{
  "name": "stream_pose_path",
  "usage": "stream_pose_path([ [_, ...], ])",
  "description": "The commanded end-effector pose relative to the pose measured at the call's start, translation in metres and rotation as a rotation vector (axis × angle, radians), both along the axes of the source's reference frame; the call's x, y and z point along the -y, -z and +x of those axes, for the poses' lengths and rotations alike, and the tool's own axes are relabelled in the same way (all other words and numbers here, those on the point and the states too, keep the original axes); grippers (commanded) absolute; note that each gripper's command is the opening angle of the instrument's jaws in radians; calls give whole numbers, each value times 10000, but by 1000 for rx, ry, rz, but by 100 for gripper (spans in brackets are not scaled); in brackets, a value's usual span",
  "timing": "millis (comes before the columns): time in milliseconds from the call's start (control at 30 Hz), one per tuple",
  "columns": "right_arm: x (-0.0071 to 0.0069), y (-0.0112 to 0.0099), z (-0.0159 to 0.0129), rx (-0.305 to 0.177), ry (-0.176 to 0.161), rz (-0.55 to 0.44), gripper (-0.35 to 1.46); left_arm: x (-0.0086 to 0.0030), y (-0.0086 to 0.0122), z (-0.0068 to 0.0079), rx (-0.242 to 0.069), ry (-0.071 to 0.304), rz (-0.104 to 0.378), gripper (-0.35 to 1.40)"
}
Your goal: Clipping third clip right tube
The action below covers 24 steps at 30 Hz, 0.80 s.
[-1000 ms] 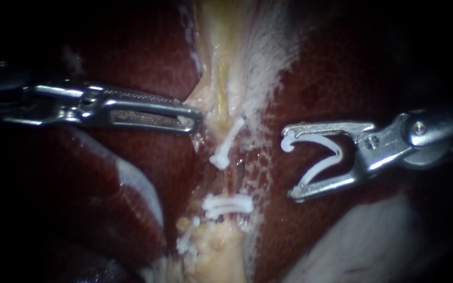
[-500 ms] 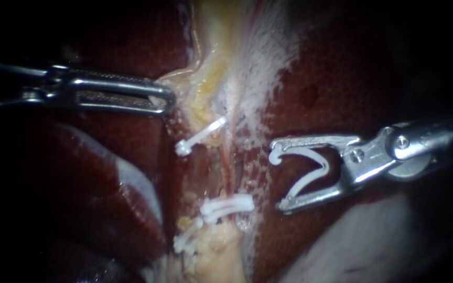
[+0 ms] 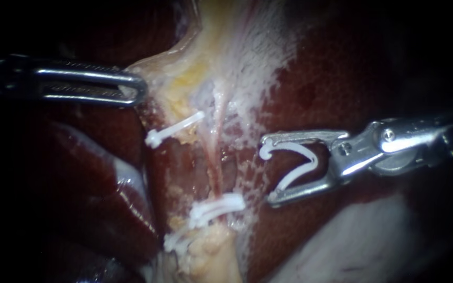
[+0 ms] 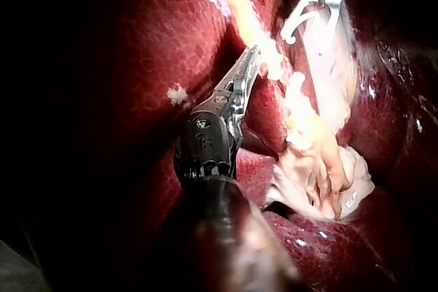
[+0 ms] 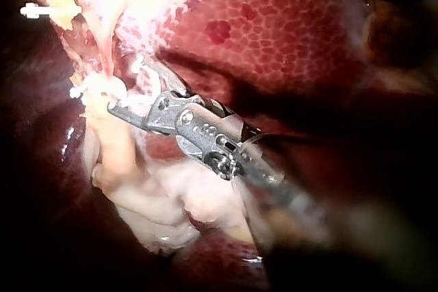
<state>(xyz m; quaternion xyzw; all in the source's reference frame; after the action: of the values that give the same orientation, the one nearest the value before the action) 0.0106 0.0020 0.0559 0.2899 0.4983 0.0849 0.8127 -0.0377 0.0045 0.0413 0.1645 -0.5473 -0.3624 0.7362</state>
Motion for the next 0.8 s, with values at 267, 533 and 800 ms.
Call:
stream_pose_path([
  [267, 7, -15, 20, 3, 10, 80, 60, 1, 2, 1, 0, 1, -6, -35],
  [533, 9, -26, 40, 1, 17, 94, 60, 2, 4, 0, -1, 2, -6, -35],
  [800, 5, -37, 44, 3, 14, 91, 60, 5, 10, -1, -1, 7, -6, -35],
])
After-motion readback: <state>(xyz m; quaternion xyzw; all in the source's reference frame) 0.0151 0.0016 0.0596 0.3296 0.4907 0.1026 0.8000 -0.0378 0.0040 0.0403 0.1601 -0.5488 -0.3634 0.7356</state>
